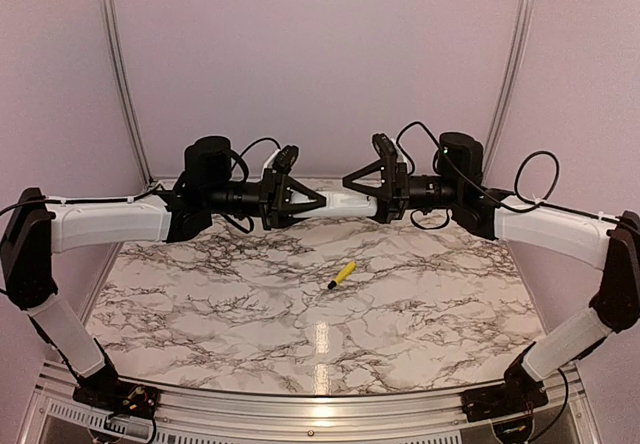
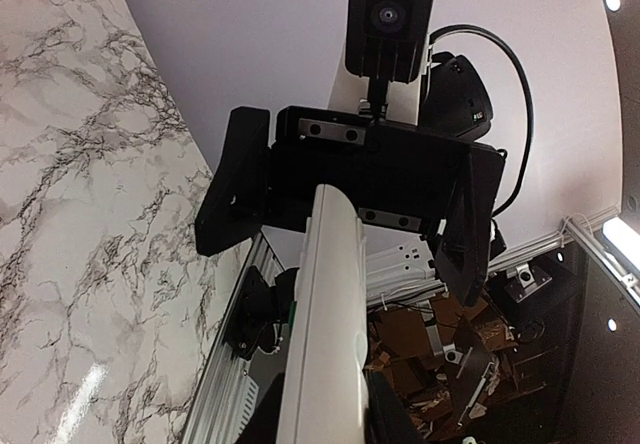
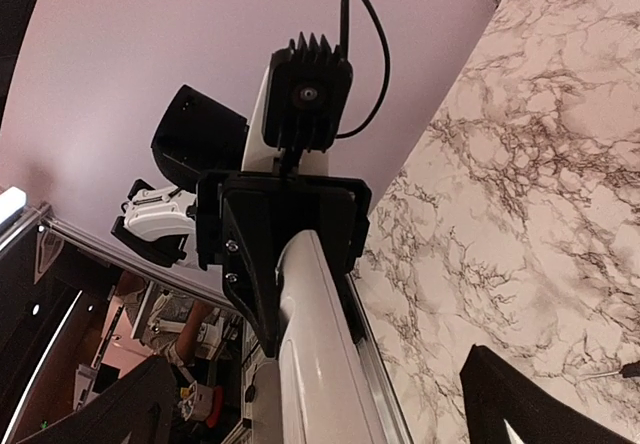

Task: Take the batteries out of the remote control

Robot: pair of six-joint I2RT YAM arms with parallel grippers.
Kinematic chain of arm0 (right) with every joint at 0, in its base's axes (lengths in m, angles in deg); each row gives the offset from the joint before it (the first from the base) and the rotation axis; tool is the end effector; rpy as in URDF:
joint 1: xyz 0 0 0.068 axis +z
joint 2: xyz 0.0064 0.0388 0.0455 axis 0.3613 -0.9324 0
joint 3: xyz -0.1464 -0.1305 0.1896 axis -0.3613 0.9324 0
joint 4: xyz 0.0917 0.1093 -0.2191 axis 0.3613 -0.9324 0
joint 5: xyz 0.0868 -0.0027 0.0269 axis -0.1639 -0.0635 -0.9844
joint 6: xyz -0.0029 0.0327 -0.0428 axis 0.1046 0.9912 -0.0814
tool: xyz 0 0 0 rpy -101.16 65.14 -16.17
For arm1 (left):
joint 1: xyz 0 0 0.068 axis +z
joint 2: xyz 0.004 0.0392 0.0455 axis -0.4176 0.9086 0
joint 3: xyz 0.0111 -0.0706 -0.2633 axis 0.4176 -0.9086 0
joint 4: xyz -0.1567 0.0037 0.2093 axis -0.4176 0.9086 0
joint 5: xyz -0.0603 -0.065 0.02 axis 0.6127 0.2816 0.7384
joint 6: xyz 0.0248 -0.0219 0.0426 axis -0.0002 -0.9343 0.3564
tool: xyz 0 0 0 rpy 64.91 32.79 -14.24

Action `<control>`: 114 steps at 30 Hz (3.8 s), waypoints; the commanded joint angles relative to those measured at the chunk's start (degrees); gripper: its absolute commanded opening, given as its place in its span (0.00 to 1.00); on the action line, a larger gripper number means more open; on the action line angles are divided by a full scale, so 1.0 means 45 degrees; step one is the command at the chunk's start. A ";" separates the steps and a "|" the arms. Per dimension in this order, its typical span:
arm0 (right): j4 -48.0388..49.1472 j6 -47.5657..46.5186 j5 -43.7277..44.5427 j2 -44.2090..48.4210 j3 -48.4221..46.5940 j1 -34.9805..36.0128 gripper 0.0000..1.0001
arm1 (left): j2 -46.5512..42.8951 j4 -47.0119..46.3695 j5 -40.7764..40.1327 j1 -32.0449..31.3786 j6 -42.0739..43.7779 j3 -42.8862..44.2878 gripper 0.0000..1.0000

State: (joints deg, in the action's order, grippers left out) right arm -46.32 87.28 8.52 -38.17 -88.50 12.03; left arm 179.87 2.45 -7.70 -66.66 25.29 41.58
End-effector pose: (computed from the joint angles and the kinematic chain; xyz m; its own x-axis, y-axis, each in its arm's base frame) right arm 0.2651 0.2079 0.3223 -0.8558 0.0082 -0.5172 -0.5151 0.0782 0.8536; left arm 0.2640 -0.2743 0.3090 -0.9032 0.0528 -0.4259 0.4271 0.0137 -0.9041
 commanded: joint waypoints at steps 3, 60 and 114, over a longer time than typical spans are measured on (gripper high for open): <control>-0.2676 -0.1562 0.1082 0.0993 -0.0843 -0.0111 0.98 | -0.0401 0.0370 -0.0332 0.0030 0.0330 -0.0403 0.00; -0.9470 -0.3193 0.6801 0.3008 -0.2476 -0.0348 0.96 | -0.1797 0.4163 -0.3669 0.0422 0.2223 -0.1766 0.00; -0.9761 -0.3502 0.7348 -0.0651 -0.4050 0.0910 0.88 | 0.2256 0.3669 -0.2934 -0.0183 0.0854 0.1832 0.00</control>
State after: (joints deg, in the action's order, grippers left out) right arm -91.52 70.91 41.87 -40.21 -105.14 15.26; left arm 188.96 21.20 -21.51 -67.20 30.06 48.03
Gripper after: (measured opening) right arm 0.886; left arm 0.220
